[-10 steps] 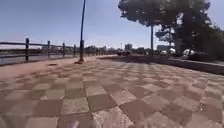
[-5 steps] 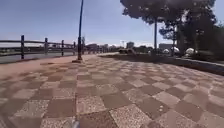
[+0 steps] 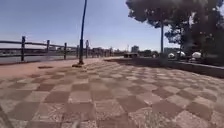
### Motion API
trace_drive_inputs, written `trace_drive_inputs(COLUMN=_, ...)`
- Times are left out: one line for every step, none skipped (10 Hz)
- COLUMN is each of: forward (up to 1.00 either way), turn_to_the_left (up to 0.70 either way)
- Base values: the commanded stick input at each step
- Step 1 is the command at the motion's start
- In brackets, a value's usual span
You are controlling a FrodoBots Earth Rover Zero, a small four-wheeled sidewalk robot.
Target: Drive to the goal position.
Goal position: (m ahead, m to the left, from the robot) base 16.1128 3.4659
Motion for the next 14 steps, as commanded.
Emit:
trace_drive_inputs(forward=1.00, turn_to_the_left=0.00)
trace_drive_inputs(forward=1.00, turn_to_the_left=0.00)
trace_drive_inputs(forward=1.00, turn_to_the_left=0.00)
trace_drive_inputs(forward=1.00, turn_to_the_left=0.00)
trace_drive_inputs(forward=1.00, turn_to_the_left=0.00)
trace_drive_inputs(forward=1.00, turn_to_the_left=0.00)
trace_drive_inputs(forward=1.00, turn_to_the_left=0.00)
trace_drive_inputs(forward=1.00, turn_to_the_left=0.00)
trace_drive_inputs(forward=1.00, turn_to_the_left=0.00)
trace_drive_inputs(forward=1.00, turn_to_the_left=0.00)
trace_drive_inputs(forward=1.00, turn_to_the_left=0.00)
trace_drive_inputs(forward=1.00, turn_to_the_left=0.00)
trace_drive_inputs(forward=1.00, turn_to_the_left=0.00)
trace_drive_inputs(forward=1.00, turn_to_the_left=0.00)
